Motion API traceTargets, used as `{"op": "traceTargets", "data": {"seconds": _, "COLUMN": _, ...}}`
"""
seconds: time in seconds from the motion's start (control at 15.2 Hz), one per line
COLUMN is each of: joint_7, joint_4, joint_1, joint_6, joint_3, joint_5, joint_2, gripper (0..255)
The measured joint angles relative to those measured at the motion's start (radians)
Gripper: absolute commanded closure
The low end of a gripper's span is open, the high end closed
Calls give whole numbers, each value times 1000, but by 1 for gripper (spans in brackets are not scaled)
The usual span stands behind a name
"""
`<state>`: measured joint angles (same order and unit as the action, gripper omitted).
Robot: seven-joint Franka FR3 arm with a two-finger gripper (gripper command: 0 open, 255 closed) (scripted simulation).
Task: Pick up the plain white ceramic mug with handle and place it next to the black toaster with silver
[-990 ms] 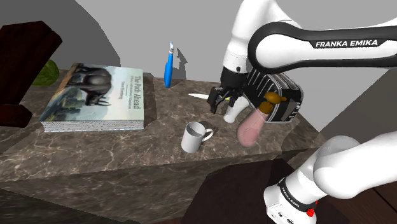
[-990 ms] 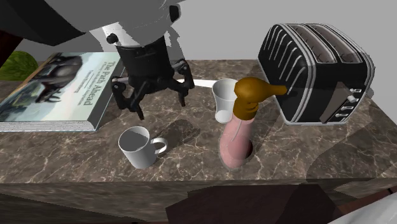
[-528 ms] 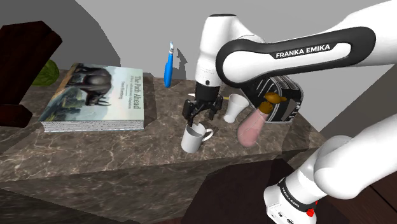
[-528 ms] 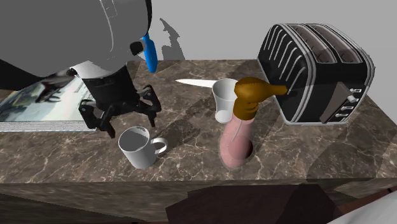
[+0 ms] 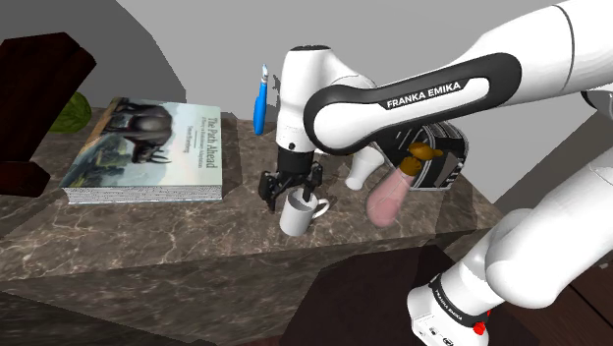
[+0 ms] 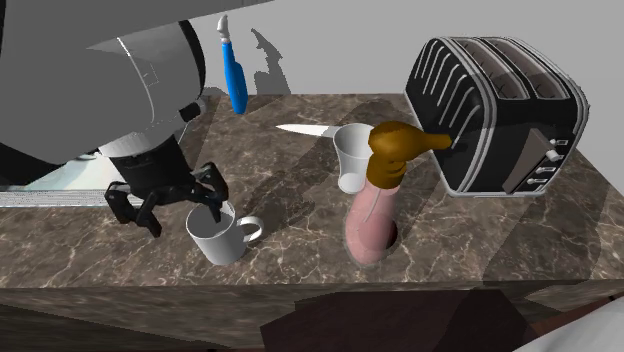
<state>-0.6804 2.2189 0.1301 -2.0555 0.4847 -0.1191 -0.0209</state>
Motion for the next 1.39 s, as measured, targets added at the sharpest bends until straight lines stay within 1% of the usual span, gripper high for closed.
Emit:
{"op": "traceTargets", "data": {"seconds": 0.26, "joint_7": -5, "joint_4": 40, "joint_1": 3, "joint_6": -61, "joint_3": 3, "joint_5": 7, "joint_2": 23, "gripper": 0}}
{"op": "traceTargets", "data": {"seconds": 0.66, "joint_7": -7, "joint_4": 42, "joint_1": 3, "joint_6": -68, "joint_3": 4, "joint_5": 9, "joint_2": 28, "gripper": 0}}
{"op": "traceTargets", "data": {"seconds": 0.73, "joint_7": -7, "joint_4": 42, "joint_1": 3, "joint_6": -68, "joint_3": 4, "joint_5": 9, "joint_2": 28, "gripper": 255}}
{"op": "traceTargets", "data": {"seconds": 1.39, "joint_7": -7, "joint_4": 42, "joint_1": 3, "joint_6": -69, "joint_3": 4, "joint_5": 9, "joint_2": 28, "gripper": 255}}
